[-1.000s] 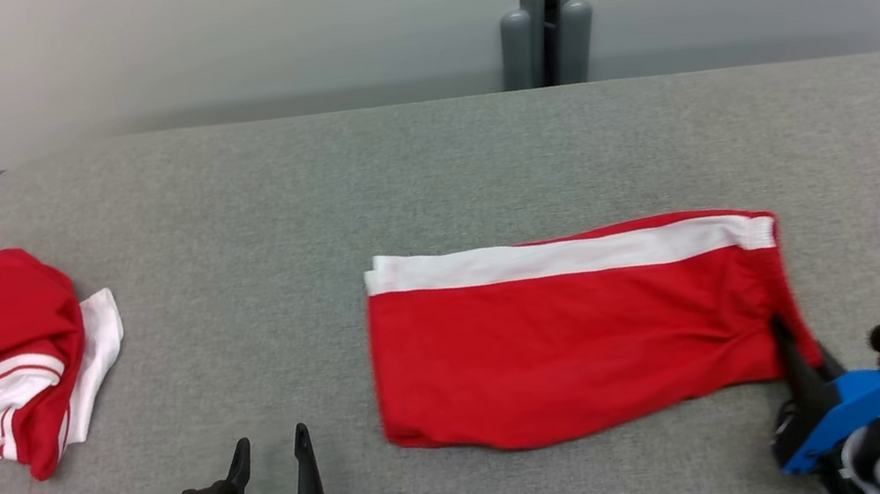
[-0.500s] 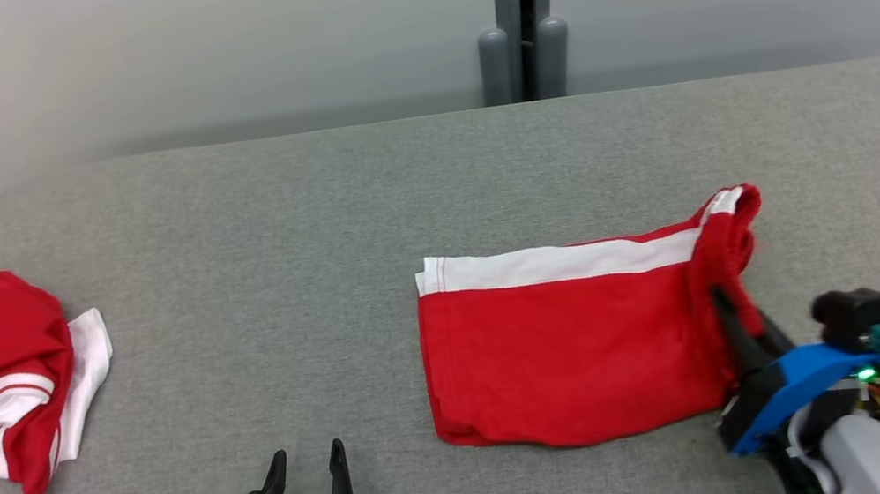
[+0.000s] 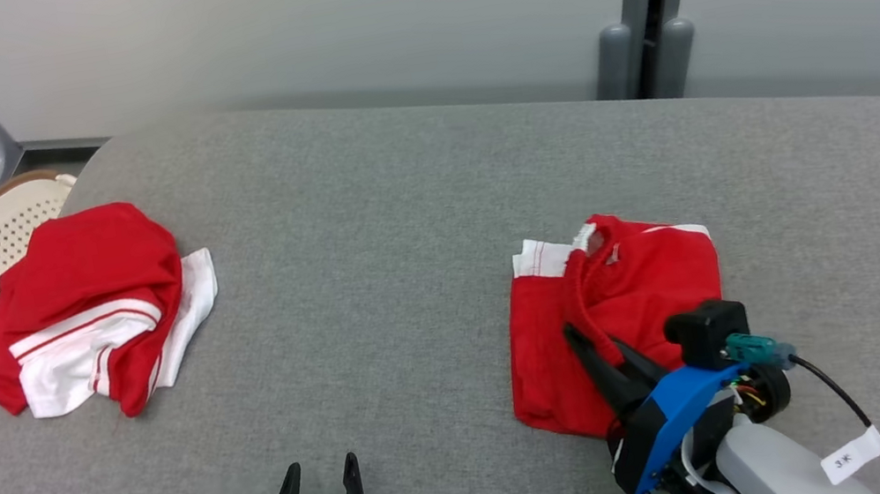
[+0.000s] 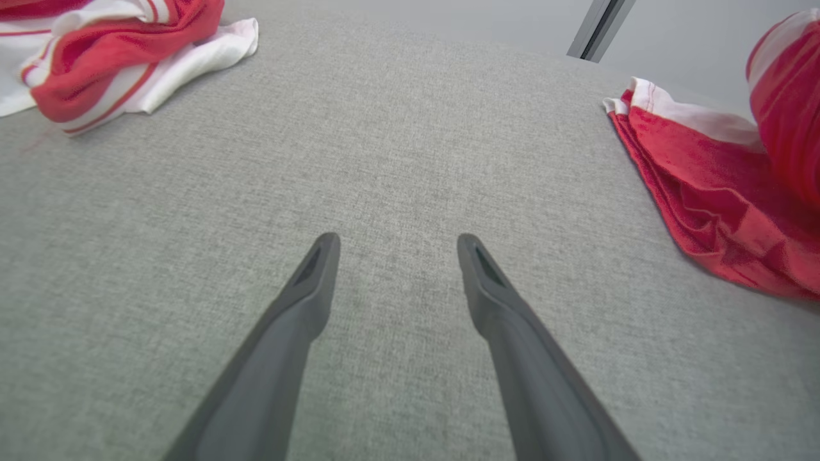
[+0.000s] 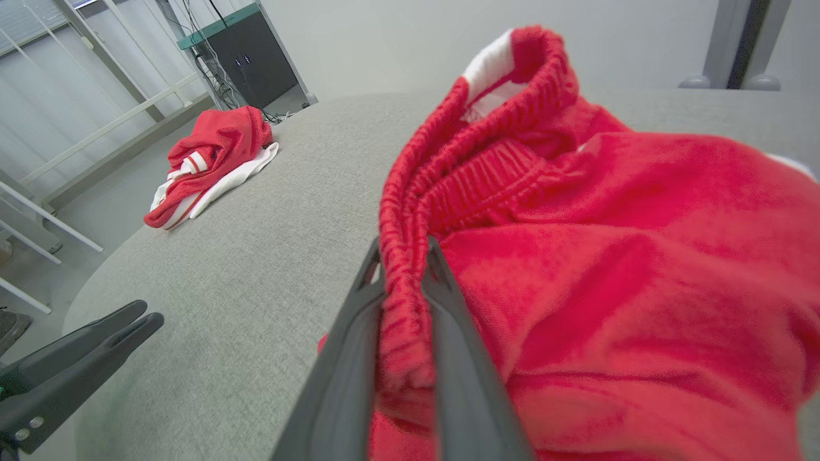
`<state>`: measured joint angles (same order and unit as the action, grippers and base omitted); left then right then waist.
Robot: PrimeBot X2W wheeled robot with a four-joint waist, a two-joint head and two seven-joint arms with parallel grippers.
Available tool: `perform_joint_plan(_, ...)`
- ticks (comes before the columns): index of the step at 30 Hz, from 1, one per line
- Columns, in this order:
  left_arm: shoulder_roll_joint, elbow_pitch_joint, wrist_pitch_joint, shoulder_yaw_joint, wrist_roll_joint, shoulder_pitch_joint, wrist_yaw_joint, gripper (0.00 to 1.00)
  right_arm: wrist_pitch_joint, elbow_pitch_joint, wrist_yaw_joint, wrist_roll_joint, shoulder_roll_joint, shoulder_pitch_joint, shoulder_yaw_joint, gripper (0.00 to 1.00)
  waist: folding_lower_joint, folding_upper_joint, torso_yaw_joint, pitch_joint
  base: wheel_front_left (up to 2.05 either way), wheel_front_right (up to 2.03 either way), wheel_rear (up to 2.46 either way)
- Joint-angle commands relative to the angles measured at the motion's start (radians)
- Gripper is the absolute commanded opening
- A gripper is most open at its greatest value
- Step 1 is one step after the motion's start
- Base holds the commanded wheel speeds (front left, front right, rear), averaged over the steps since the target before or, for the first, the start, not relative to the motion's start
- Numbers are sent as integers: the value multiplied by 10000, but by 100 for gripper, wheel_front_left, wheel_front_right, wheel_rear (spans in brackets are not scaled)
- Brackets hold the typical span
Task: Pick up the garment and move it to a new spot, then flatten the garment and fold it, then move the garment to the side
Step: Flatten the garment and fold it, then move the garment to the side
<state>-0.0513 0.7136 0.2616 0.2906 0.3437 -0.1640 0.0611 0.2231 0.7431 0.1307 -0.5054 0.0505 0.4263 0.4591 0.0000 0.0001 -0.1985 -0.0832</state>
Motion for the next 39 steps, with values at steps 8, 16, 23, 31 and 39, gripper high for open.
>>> perform_joint_plan(8, 12, -105, 50, -188, 34, -12, -58, 100, 384, 184, 0, 94, 24, 628, 882, 100, 0, -1, 103, -124, 0, 0, 0)
perform_joint_plan(16, 9, -905, 49, -599, -536, -60, -194, 100, 427, -976, 0, 2366, 25, -446, -1851, 100, 0, -1, 1142, 90, 0, 0, 0)
perform_joint_plan(23, 8, -1625, 49, -932, -1145, 331, -248, 100, 427, -2028, 0, 3653, 9, -1829, -3904, 100, 0, -1, 1843, 344, 0, 0, 0)
perform_joint_plan(31, 7, -2028, 49, -1061, -1221, 1130, -407, 100, 426, -2073, 0, 3736, 12, -2836, -4550, 100, 0, -1, 2313, 707, 0, 0, 0)
perform_joint_plan(39, 5, -2288, 49, -1028, -1199, 1556, -537, 100, 426, -2052, 0, 3548, 12, -3190, -4629, 100, 0, -1, 2446, 799, 0, 0, 0)
